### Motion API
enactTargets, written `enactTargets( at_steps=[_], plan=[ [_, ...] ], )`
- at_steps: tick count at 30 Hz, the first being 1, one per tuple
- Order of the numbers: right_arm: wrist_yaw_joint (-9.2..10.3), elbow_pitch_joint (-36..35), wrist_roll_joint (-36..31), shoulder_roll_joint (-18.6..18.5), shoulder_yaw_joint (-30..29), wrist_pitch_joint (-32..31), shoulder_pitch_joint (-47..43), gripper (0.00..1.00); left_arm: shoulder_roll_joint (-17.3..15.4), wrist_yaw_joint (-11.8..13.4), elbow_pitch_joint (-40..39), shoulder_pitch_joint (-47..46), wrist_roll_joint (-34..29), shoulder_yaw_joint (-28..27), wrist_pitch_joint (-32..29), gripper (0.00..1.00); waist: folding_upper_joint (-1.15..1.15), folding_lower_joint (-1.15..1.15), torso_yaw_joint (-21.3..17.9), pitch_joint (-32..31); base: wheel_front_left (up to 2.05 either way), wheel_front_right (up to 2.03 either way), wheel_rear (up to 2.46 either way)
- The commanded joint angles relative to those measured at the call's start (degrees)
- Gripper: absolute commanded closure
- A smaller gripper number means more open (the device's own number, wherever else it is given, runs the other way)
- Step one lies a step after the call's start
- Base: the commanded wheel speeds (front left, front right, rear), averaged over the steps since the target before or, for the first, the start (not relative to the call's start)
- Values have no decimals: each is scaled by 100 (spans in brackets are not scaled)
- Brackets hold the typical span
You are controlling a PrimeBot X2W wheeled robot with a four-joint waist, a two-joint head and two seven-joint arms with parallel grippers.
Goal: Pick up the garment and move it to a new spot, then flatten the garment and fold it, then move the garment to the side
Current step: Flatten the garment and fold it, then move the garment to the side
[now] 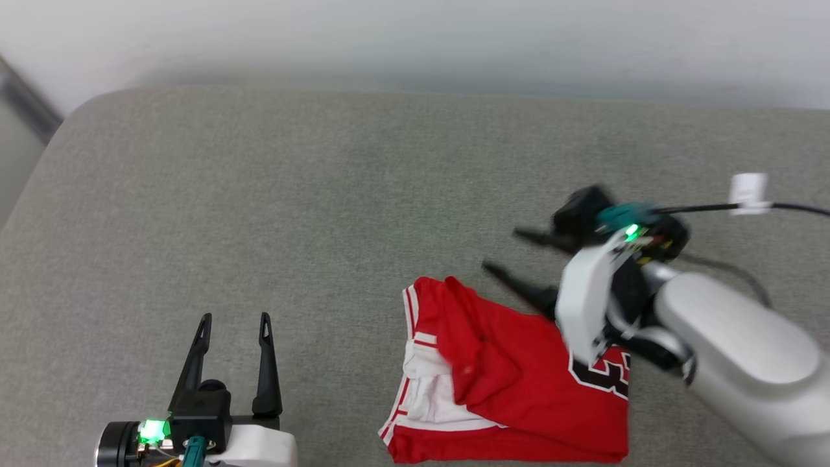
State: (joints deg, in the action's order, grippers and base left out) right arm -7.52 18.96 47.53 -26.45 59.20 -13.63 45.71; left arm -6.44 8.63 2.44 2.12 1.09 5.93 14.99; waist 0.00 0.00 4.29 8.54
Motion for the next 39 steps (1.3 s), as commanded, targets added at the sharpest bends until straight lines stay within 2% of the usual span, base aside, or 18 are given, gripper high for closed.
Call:
enactTargets(
  at_steps=[1, 6, 12, 17, 22, 29, 39],
  plan=[
    [7, -36, -123, -61, -147, 218, 31, 0, -9, 7, -16, 31, -40, -17, 26, 0, 0, 0, -93, -99, 0, 0, 0],
    [6, 9, -890, -194, -1212, 1366, -340, 0, -10, -10, -30, 143, -43, -54, 26, 0, 0, 0, -265, -231, 0, 0, 0],
    [6, 173, -1989, 78, -2848, 2570, -1209, 0, -17, -32, -45, 247, -40, -104, 26, 0, 0, 0, -414, -334, 0, 0, 0],
    [6, -87, -2995, 487, -4068, 2874, -2097, 0, -25, -50, -38, 336, -49, -117, 26, 0, 0, 0, -479, -408, 0, 0, 0],
    [7, -1047, -3596, 1144, -5146, 2877, -3075, 0, -46, -80, -39, 362, -82, -108, 26, 0, 0, 0, -511, -467, 0, 0, 0],
    [6, -1937, -3958, 1868, -5810, 2879, -4304, 0, -16, -95, -20, 458, -84, -22, 26, 0, 0, 0, -494, -603, 0, 0, 0],
    [6, -2234, -3941, 2264, -6081, 2880, -5374, 0, 24, -71, -95, 653, -32, -39, 26, 0, 0, 0, -440, -768, 0, 0, 0]
  ],
)
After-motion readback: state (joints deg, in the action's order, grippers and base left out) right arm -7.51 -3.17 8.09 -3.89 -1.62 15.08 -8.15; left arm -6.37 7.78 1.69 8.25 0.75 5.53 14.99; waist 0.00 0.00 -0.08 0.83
